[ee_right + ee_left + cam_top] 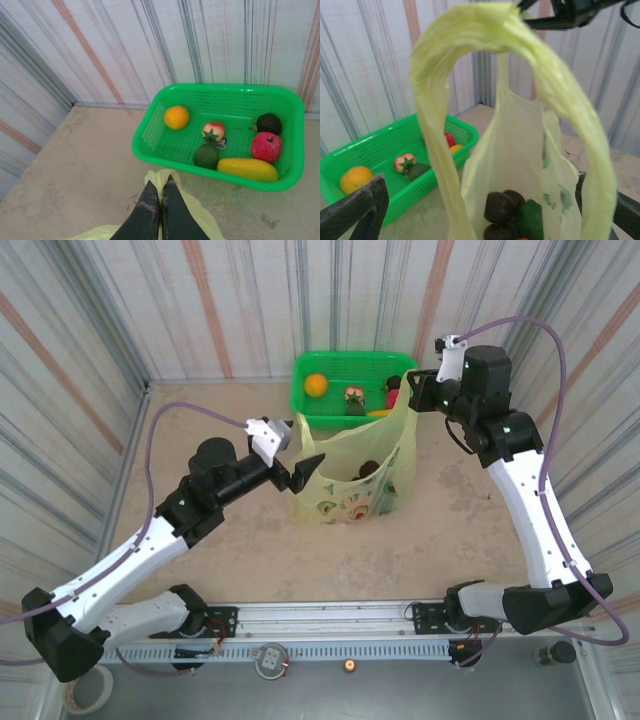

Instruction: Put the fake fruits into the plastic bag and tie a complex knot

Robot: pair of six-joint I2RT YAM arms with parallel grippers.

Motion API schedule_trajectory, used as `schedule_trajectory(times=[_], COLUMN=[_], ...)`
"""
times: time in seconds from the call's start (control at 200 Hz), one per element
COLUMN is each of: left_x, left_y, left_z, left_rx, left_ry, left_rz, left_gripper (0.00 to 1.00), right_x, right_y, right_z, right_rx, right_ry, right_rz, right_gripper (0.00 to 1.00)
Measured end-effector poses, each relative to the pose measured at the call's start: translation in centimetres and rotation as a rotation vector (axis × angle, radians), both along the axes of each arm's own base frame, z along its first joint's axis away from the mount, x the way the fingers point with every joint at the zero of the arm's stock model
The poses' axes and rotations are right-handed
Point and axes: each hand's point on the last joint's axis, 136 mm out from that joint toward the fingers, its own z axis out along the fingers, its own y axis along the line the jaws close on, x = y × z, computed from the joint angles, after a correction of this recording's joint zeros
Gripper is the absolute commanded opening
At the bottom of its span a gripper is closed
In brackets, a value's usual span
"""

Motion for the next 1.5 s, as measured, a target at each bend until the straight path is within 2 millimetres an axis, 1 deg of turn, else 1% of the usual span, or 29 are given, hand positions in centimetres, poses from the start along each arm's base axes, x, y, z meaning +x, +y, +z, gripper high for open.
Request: schedule_trajectory(times=[0.06, 0.16, 0.281, 0.386, 0.466, 0.516, 0.656, 0.761, 0.837, 0.862, 0.887, 0.912, 0.917, 0.922, 0.947, 0.987, 1.032, 1.092, 1.157, 1.237, 1.403, 1.443, 1.503], left_x=[0.8, 1.5, 2.4, 3.7, 4.4, 4.6, 4.0, 3.8, 3.8, 3.8, 3.8, 3.8, 3.8, 3.9, 3.8, 3.8, 3.7, 3.5, 3.1, 2.7, 1.6, 1.5, 1.2], left_y=[0.1, -0.5, -1.6, -1.7, -1.7, -1.8, -2.4, -2.5, -2.5, -2.5, -2.5, -2.5, -2.5, -2.5, -2.5, -2.5, -2.6, -2.9, -3.4, -3.9, -4.5, -4.4, -4.4], left_z=[0.1, 0.1, -0.6, -1.1, -1.1, -1.0, -0.6, -0.5, -0.5, -0.4, -0.5, -0.5, -0.5, -0.5, -0.5, -0.5, -0.5, -0.4, -0.3, -0.1, -0.2, -0.3, -0.3], left_rx=[-0.012, -0.027, -0.041, -0.07, -0.094, -0.107, -0.137, -0.156, -0.166, -0.168, -0.172, -0.177, -0.175, -0.174, -0.178, -0.177, -0.177, -0.171, -0.163, -0.147, -0.119, -0.116, -0.111], left_ry=[-0.008, -0.016, -0.003, 0.015, 0.022, 0.027, 0.031, 0.048, 0.064, 0.066, 0.072, 0.078, 0.075, 0.074, 0.079, 0.077, 0.079, 0.079, 0.077, 0.066, 0.049, 0.048, 0.042], left_rz=[0.015, -0.005, -0.042, -0.048, -0.054, -0.063, -0.113, -0.128, -0.13, -0.129, -0.127, -0.126, -0.125, -0.124, -0.124, -0.126, -0.134, -0.159, -0.196, -0.245, -0.326, -0.338, -0.356], left_gripper=[0.98, 0.97, 0.94, 0.9, 0.84, 0.78, 0.58, 0.47, 0.37, 0.33, 0.29, 0.26, 0.26, 0.25, 0.22, 0.16, 0.11, 0.07, 0.0, 0.0, 0.0, 0.0, 0.0], right_x=[0.0, -0.1, -0.1, -0.1, -0.1, -0.1, -0.2, -0.2, -0.2, -0.2, -0.2, -0.2, -0.2, -0.2, -0.2, -0.2, -0.3, -0.7, -1.2, -2.0, -4.2, -4.9, -5.8], right_y=[0.1, 0.3, 0.4, 0.6, 0.7, 0.7, 0.7, 0.7, 0.6, 0.4, 0.3, 0.2, 0.1, 0.1, 0.0, -0.2, -0.3, -0.5, -0.4, 0.0, 2.2, 3.0, 4.5], right_z=[0.0, 0.1, 0.3, 0.5, 0.6, 0.7, 0.7, 0.6, 0.4, 0.4, 0.4, 0.4, 0.4, 0.4, 0.4, 0.5, 0.7, 1.1, 1.6, 2.7, 6.3, 7.3, 8.2], right_rx=[0.002, 0.009, 0.013, 0.019, 0.023, 0.023, 0.024, 0.025, 0.03, 0.03, 0.03, 0.03, 0.029, 0.029, 0.03, 0.023, 0.021, 0.007, -0.032, -0.087, -0.143, -0.137, -0.116], right_ry=[0.0, -0.002, -0.007, -0.014, -0.019, -0.022, -0.025, -0.028, -0.025, -0.025, -0.023, -0.022, -0.023, -0.023, -0.024, -0.03, -0.036, -0.054, -0.083, -0.126, -0.234, -0.257, -0.28], right_rz=[0.004, 0.016, 0.024, 0.034, 0.041, 0.041, 0.041, 0.04, 0.029, 0.021, 0.013, 0.005, 0.003, 0.003, -0.007, -0.016, -0.022, -0.027, -0.026, -0.012, 0.109, 0.162, 0.25], right_gripper=[0.0, 0.0, 0.0, 0.0, 0.0, 0.0, 0.0, 0.0, 0.0, 0.04, 0.1, 0.19, 0.23, 0.23, 0.3, 0.35, 0.36, 0.37, 0.39, 0.39, 0.39, 0.4, 0.41])
